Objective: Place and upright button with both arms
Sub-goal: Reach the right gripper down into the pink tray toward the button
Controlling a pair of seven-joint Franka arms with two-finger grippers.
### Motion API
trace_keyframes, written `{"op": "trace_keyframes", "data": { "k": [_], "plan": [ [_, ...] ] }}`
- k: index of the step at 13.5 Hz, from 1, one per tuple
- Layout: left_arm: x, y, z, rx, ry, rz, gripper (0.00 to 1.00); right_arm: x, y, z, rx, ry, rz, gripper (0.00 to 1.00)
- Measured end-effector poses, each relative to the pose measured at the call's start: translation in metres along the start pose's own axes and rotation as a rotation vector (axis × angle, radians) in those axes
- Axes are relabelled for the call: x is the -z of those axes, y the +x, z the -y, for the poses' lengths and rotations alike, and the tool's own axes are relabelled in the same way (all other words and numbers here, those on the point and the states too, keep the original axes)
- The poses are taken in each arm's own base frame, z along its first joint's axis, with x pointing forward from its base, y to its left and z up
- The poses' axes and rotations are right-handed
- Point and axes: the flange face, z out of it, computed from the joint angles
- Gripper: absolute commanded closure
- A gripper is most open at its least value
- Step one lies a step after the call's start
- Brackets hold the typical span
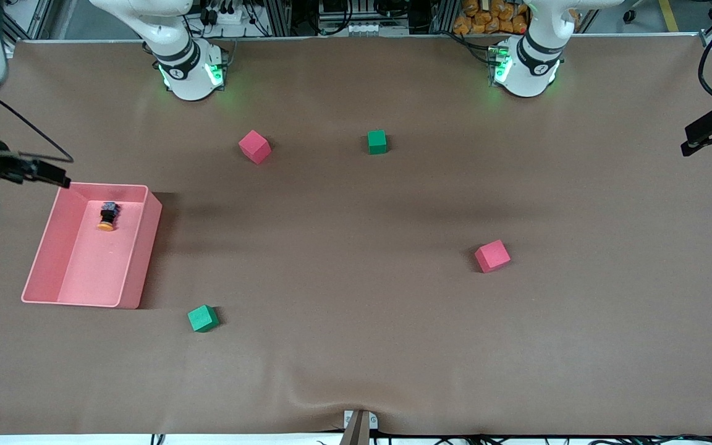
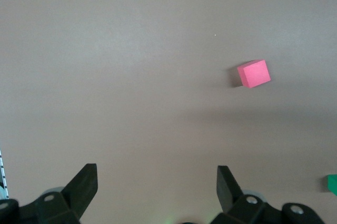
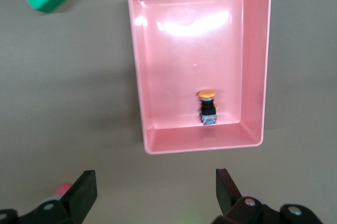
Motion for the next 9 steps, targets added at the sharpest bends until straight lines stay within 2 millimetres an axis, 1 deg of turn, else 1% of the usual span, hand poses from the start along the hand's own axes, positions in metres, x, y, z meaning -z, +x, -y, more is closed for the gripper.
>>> {"op": "trace_keyframes", "data": {
  "k": [1, 3, 5, 6, 7, 8, 9],
  "plan": [
    [0.001, 0.000, -0.001, -0.002, 0.000, -0.002, 0.00, -0.022, 0.010, -0.010, 0.004, -0.002, 0.012, 0.00],
    [0.001, 0.000, -0.003, -0.005, 0.000, -0.003, 0.00, -0.067, 0.033, -0.041, 0.030, 0.002, 0.008, 0.00],
    [0.002, 0.000, -0.005, -0.008, 0.000, -0.003, 0.00, -0.118, 0.052, -0.074, 0.054, 0.009, -0.004, 0.00],
    [0.002, 0.000, -0.005, -0.009, 0.000, -0.004, 0.00, -0.147, 0.057, -0.084, 0.069, 0.012, -0.002, 0.00],
    [0.002, 0.000, -0.005, -0.009, 0.000, -0.004, 0.00, -0.173, 0.059, -0.089, 0.085, 0.015, 0.007, 0.00],
    [0.002, 0.000, -0.006, -0.009, 0.000, -0.004, 0.00, -0.199, 0.061, -0.090, 0.097, 0.019, 0.019, 0.00],
    [0.002, 0.000, -0.006, -0.009, 0.000, -0.004, 0.00, -0.220, 0.062, -0.088, 0.107, 0.022, 0.033, 0.00]
  ]
}}
